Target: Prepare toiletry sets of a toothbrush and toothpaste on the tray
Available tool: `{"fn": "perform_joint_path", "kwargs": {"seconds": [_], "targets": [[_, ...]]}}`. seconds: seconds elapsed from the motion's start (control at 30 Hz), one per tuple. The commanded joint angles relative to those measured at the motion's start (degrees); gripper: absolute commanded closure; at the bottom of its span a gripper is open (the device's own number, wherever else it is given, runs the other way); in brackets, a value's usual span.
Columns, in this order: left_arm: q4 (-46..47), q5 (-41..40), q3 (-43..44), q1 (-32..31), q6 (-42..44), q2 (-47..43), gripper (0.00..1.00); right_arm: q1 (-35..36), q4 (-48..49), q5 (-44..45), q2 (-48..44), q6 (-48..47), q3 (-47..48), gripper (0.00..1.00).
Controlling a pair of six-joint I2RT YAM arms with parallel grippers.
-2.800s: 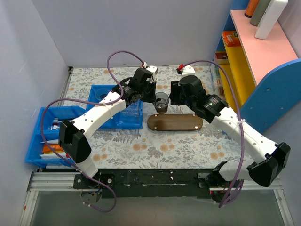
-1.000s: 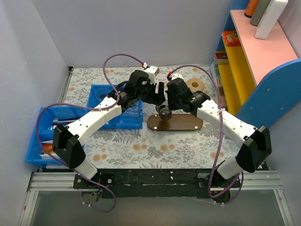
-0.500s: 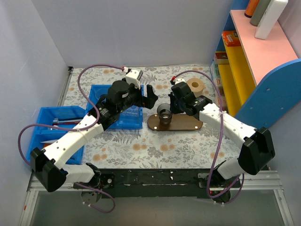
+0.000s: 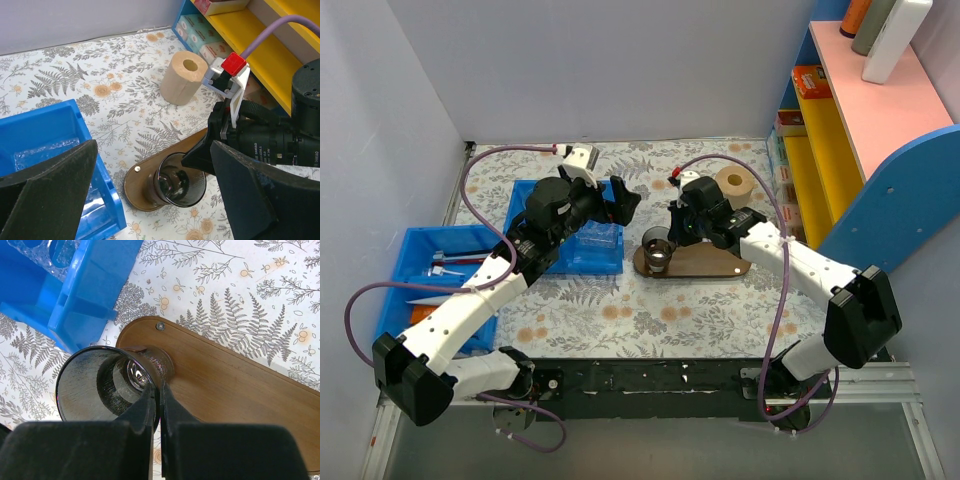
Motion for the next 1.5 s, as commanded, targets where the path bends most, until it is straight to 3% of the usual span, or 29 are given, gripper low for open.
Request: {"fn": "perform_joint_path", "kwargs": {"seconds": [0.0,1.2,1.47], "targets": [[1.06,0.56,-0.68,0.87,0.41,-0.92,0.02,-0.04,6.47,-2.04,-0.01,-0.73,2.96,0.99],[2.55,-1.29,-2.52,2.10,0.06,-2.32,0.02,-0.04,8.14,-4.41,4.21,-2.58,3.57,0.99],[2.55,-1.03,-2.70,2.19,0.06,-2.15,0.02,-0.04,7.70,-4.59,4.13,-2.58,3.74,0.75]]}}
